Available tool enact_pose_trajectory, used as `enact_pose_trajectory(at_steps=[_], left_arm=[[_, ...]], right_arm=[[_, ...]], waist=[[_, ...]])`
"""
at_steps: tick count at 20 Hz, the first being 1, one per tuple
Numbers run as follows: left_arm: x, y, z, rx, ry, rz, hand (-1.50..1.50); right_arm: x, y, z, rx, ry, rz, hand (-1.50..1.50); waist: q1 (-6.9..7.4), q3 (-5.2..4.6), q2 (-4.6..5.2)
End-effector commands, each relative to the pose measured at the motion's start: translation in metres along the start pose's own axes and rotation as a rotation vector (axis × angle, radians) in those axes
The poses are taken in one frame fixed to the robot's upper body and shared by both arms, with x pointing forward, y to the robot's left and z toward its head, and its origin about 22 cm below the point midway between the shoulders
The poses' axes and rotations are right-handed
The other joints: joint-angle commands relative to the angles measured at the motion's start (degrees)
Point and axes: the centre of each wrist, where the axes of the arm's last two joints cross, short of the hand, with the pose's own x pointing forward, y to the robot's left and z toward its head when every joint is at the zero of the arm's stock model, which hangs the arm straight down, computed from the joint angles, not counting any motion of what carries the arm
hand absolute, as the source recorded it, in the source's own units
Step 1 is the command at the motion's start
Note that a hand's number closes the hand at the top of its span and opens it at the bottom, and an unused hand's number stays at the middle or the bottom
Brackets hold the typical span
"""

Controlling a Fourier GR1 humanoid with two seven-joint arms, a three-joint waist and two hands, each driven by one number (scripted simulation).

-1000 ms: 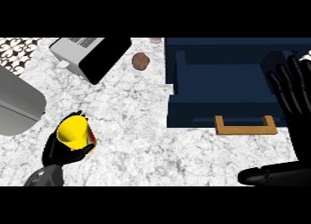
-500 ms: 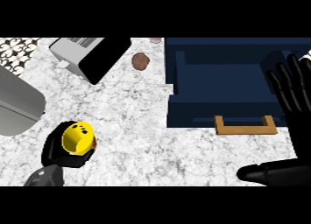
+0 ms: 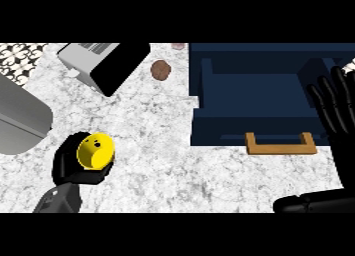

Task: Pick up the cup, place it into the drawer and close the drawer

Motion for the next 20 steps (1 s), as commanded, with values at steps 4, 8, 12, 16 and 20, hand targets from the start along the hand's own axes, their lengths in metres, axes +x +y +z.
enact_pose_trajectory(at_steps=[4, 8, 12, 16, 20], left_arm=[[0.017, -0.028, -0.013, -0.097, -0.137, 0.091, 1.50], [0.054, -0.036, -0.051, -0.204, -0.112, 0.079, 1.50], [0.073, -0.087, -0.071, -0.245, -0.157, 0.106, 1.50], [0.111, -0.130, -0.097, -0.265, -0.143, 0.120, 1.50], [0.142, -0.156, -0.105, -0.283, -0.165, 0.157, 1.50]], right_arm=[[-0.001, 0.000, 0.010, 0.005, 0.008, 0.001, -1.50], [0.007, 0.012, -0.002, -0.016, 0.004, 0.019, -1.50], [-0.025, 0.003, 0.015, -0.025, 0.004, 0.011, -1.50], [0.001, 0.001, 0.012, -0.006, 0.021, 0.015, -1.50], [0.011, -0.005, 0.008, -0.011, 0.004, -0.004, -1.50]], waist=[[0.57, 0.07, -0.24], [0.65, 0.05, -0.21], [0.32, 0.08, -0.11], [0.13, 0.05, -0.17], [0.13, 0.03, -0.17]])
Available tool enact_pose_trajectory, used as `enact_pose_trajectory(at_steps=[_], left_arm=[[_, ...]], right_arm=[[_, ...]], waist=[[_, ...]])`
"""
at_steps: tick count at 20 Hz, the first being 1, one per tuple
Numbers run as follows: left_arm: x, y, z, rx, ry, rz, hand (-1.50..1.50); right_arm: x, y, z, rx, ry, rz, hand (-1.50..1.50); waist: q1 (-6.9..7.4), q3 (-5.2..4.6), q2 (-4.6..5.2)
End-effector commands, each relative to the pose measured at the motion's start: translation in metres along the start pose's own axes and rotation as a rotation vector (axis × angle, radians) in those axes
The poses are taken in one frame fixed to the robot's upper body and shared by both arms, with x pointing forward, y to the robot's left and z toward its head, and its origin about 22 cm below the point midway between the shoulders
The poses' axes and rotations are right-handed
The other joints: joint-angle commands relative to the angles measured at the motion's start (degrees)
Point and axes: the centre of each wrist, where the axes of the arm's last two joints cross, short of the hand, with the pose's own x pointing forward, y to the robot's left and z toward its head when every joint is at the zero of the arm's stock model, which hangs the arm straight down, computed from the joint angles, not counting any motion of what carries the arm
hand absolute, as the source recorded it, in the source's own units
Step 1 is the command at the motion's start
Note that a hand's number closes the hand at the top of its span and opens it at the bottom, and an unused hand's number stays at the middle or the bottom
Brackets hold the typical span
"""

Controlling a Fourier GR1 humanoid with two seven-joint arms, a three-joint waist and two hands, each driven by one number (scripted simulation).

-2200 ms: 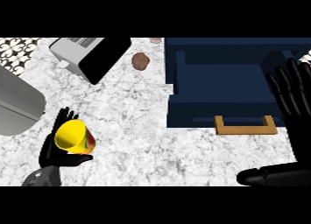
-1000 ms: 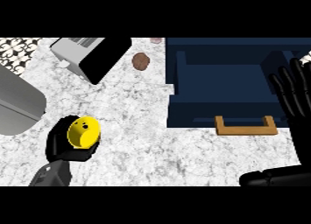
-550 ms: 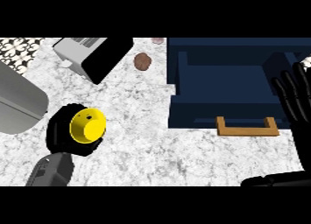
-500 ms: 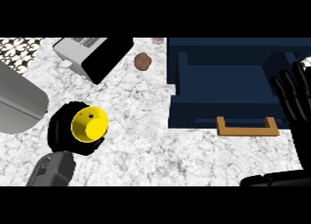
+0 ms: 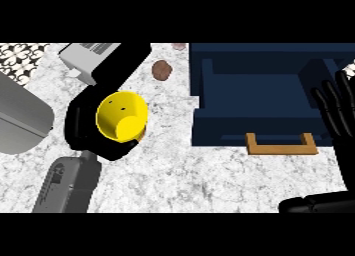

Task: Pick up the cup, place it into the drawer and close the drawer

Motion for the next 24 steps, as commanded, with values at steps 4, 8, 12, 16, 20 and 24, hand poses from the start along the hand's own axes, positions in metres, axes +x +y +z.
enact_pose_trajectory(at_steps=[4, 8, 12, 16, 20, 24], left_arm=[[0.031, -0.039, -0.061, -0.028, -0.013, -0.019, 1.50], [0.043, -0.073, -0.087, -0.043, -0.022, -0.042, 1.50], [0.043, -0.086, -0.118, -0.049, -0.012, -0.094, 1.50], [0.048, -0.117, -0.120, -0.061, -0.014, -0.113, 1.50], [0.053, -0.123, -0.153, -0.086, 0.057, -0.115, 1.50], [0.041, -0.142, -0.148, -0.095, 0.067, -0.149, 1.50]], right_arm=[[-0.001, -0.009, -0.006, 0.005, 0.004, 0.011, -1.50], [-0.011, 0.001, -0.005, -0.021, -0.014, 0.013, -1.50], [0.005, -0.013, -0.006, 0.011, -0.005, 0.006, -1.50], [-0.016, 0.003, -0.008, -0.005, 0.003, 0.002, -1.50], [0.009, -0.010, 0.004, -0.010, -0.007, 0.003, -1.50], [-0.014, -0.021, -0.001, -0.019, 0.005, 0.025, -1.50]], waist=[[-0.30, -0.04, 0.16], [-0.39, -0.03, 0.19], [-0.70, -0.04, 0.23], [-0.56, -0.04, 0.20], [-0.94, -0.04, 0.21], [-0.74, -0.03, 0.20]])
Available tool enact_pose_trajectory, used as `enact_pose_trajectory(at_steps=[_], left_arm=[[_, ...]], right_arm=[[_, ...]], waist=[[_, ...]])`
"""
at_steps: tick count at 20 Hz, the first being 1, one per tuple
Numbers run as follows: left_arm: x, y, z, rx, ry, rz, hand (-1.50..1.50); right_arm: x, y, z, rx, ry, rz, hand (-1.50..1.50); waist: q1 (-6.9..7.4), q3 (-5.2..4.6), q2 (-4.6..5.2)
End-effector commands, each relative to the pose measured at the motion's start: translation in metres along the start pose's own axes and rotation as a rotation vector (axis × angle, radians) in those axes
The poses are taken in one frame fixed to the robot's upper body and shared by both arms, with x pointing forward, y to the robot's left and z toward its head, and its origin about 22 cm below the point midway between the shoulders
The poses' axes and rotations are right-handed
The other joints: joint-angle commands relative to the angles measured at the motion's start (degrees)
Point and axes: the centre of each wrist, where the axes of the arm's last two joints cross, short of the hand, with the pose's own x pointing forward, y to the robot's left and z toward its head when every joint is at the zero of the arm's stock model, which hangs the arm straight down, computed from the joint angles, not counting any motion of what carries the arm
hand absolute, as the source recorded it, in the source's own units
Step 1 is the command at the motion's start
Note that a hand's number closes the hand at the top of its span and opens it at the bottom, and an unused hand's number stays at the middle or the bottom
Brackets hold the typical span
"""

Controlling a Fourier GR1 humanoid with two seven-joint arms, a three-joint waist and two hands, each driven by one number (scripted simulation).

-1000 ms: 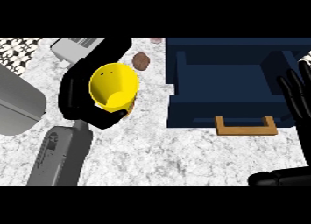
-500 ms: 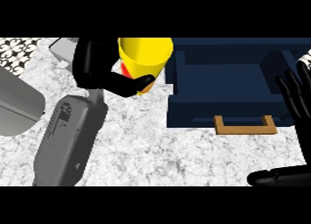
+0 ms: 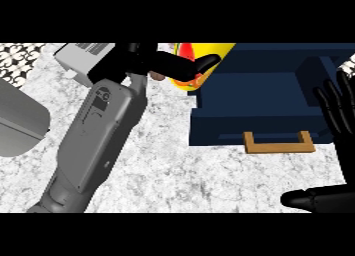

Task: Pick up the cup, place it into the drawer and close the drawer

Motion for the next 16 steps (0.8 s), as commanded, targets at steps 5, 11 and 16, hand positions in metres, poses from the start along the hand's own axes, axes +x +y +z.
enact_pose_trajectory(at_steps=[5, 11, 16], left_arm=[[-0.018, -0.025, -0.021, 0.016, 0.063, -0.051, 1.50], [-0.029, -0.031, -0.038, -0.001, 0.083, -0.075, 1.50], [-0.047, -0.043, -0.027, 0.009, 0.146, -0.110, 1.50]], right_arm=[[0.012, 0.004, -0.017, 0.006, -0.008, 0.003, -1.50], [-0.004, 0.001, -0.007, 0.021, 0.010, -0.013, -1.50], [-0.011, 0.006, -0.004, 0.032, 0.000, -0.010, -1.50]], waist=[[-0.44, -0.01, 0.13], [-1.04, 0.01, 0.41], [-1.50, 0.03, 0.34]])
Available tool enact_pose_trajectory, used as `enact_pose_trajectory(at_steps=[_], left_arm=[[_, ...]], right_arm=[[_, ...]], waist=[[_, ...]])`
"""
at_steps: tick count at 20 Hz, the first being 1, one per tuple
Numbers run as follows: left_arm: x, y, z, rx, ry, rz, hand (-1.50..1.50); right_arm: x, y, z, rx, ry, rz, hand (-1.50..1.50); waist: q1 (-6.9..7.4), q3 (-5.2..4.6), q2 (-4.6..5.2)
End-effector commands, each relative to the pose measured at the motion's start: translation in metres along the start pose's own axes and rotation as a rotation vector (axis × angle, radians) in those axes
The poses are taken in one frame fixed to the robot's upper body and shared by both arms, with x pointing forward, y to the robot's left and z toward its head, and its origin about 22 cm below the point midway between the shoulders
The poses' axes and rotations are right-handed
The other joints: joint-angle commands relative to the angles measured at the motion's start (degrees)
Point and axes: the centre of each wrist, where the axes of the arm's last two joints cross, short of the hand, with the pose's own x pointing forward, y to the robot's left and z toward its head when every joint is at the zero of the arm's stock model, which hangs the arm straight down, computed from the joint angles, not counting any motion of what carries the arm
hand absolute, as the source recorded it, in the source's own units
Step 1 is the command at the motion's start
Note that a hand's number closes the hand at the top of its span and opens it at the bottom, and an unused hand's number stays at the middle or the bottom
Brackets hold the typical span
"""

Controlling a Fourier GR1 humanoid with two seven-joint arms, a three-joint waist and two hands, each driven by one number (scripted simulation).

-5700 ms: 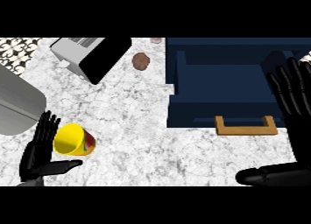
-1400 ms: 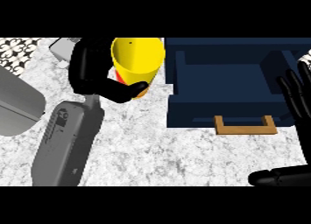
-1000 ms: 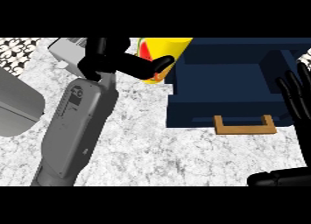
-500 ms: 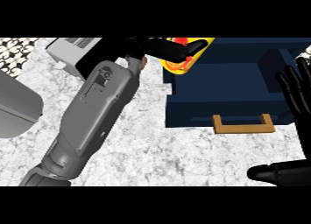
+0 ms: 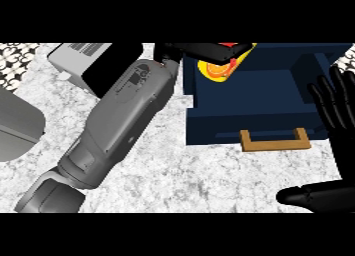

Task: Pick up the cup, place it into the drawer and close the drawer

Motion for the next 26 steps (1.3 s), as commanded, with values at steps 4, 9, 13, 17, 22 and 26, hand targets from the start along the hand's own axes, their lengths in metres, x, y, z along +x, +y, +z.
enact_pose_trajectory(at_steps=[4, 9, 13, 17, 22, 26], left_arm=[[-0.024, -0.001, 0.002, -0.016, 0.068, -0.036, 1.50], [-0.014, -0.018, -0.003, -0.023, 0.041, -0.130, 1.50], [-0.029, -0.012, 0.002, -0.057, 0.079, -0.156, 1.50], [-0.038, -0.017, 0.011, -0.056, 0.106, -0.271, 1.50], [-0.040, -0.023, 0.017, -0.039, 0.110, -0.293, -1.50], [-0.026, -0.024, 0.003, -0.037, 0.088, -0.214, -1.50]], right_arm=[[0.009, -0.010, -0.016, -0.009, -0.017, -0.007, -1.50], [-0.001, 0.004, -0.006, 0.026, -0.004, -0.008, -1.50], [-0.004, 0.002, -0.008, 0.051, -0.014, -0.009, -1.50], [0.001, 0.007, -0.013, 0.059, -0.018, -0.028, -1.50], [-0.001, 0.019, -0.023, 0.073, -0.050, -0.057, -1.50], [0.000, 0.005, -0.023, 0.069, -0.056, -0.050, -1.50]], waist=[[-0.56, 0.01, 0.26], [-2.38, 0.04, 0.48], [-2.93, 0.06, 0.77], [-3.85, 0.08, 0.75], [-4.96, 0.09, 1.06], [-4.24, 0.07, 1.24]])
